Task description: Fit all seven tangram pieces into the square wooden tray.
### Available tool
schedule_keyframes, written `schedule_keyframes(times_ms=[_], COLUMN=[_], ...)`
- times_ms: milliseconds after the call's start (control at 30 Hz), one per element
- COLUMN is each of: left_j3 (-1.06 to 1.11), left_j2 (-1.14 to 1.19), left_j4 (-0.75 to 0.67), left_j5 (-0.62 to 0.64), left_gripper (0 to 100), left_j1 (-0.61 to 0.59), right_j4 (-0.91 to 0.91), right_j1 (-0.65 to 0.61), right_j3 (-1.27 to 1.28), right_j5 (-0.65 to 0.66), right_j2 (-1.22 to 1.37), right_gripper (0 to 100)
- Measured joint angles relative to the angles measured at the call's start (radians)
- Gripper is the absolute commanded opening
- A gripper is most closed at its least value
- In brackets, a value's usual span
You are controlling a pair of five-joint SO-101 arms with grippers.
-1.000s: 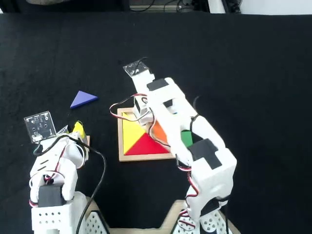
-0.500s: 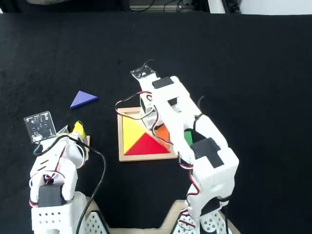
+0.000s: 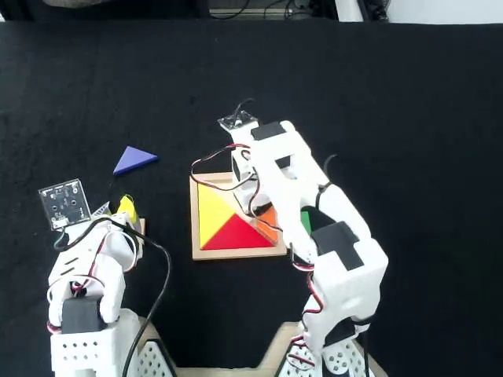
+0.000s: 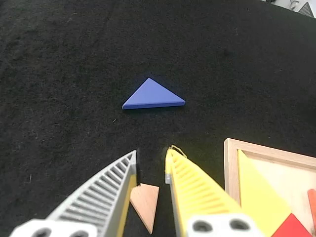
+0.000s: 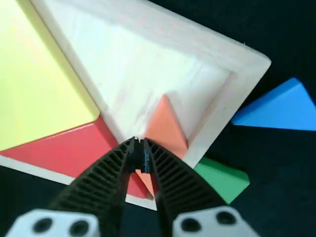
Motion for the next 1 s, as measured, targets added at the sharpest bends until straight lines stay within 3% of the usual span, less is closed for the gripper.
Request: schedule_keyframes(times_ms=[333, 667, 1000], left_j3=[0.0, 0.0, 0.0], left_j2=[0.0, 0.0, 0.0], left_j4=[0.0, 0.0, 0.0], left_j5=[0.0, 0.0, 0.0], left_gripper=[11, 11, 11], left_j1=[0.0, 0.0, 0.0], right_j4=[-0.058, -0.132, -0.081], right_j1=[-0.011, 0.014, 0.011], right_j3=[-0.005, -0.121, -0.137], right_j5=[0.0, 0.063, 0.064], right_j2=[-0.144, 0.092, 0.104], right_gripper=[1.2, 1.1, 1.1])
